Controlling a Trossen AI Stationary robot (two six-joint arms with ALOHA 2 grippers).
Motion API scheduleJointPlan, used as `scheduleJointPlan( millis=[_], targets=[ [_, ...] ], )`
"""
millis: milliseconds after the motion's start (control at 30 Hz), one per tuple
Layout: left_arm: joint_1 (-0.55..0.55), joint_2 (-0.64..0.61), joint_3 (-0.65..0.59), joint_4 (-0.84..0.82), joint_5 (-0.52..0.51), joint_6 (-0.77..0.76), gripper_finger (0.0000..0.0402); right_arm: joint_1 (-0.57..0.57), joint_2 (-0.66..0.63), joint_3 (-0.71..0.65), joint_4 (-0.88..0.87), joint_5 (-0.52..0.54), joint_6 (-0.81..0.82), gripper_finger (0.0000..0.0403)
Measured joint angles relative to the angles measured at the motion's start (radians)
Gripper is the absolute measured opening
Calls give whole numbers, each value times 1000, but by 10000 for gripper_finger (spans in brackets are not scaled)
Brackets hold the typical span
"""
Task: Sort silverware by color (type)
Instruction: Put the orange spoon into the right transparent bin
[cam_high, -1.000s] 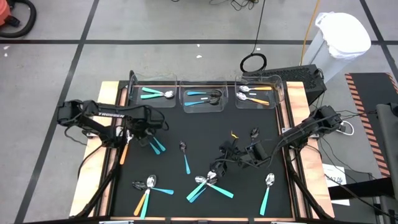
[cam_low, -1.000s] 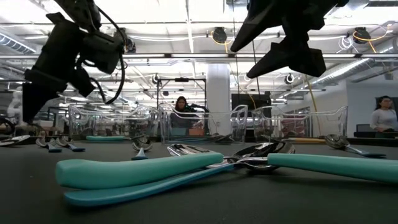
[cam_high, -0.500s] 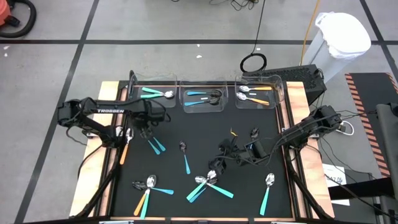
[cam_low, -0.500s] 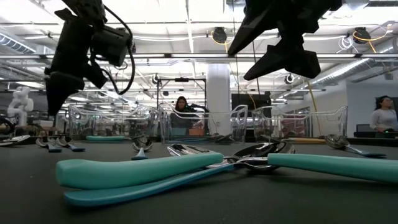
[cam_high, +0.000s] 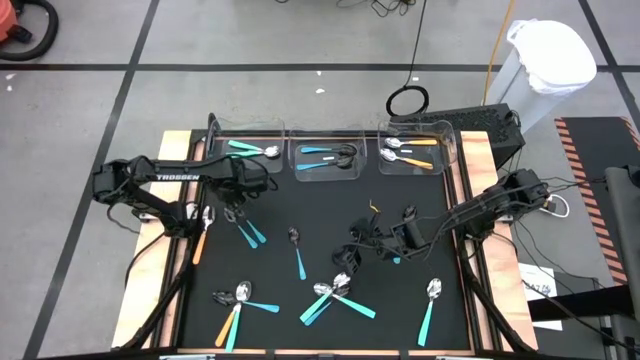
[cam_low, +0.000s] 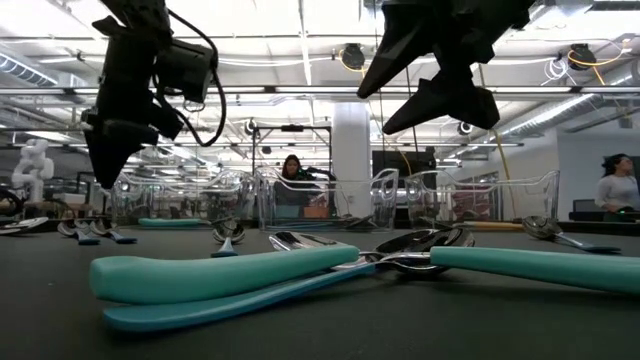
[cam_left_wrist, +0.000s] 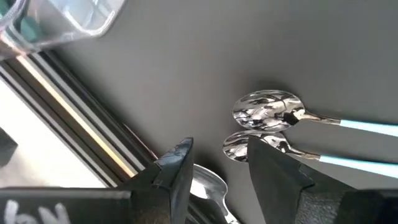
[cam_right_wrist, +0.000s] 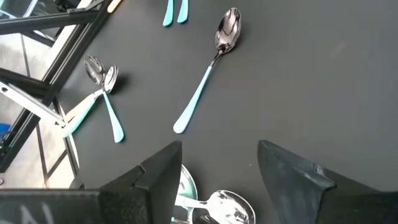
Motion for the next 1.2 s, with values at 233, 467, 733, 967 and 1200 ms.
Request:
scheduleJointPlan(
  millis=[233,467,733,967,1200],
  targets=[
    [-9,0,-35,8,17,-31,154,-19,0,0,0,0,-8,205],
    [-30,0,-64,61,74,-64,154,-62,0,0,11,-1,-35,205],
    [-36,0,-86,18,75,-67,154,-108,0,0,72,-79,-94,205],
    [-92,0,-89,40,56,-117,154,-127,0,0,85,-83,-113,205],
    [-79,0,-95,15,52,-117,154,-128,0,0,90,-83,-139,205]
  ],
)
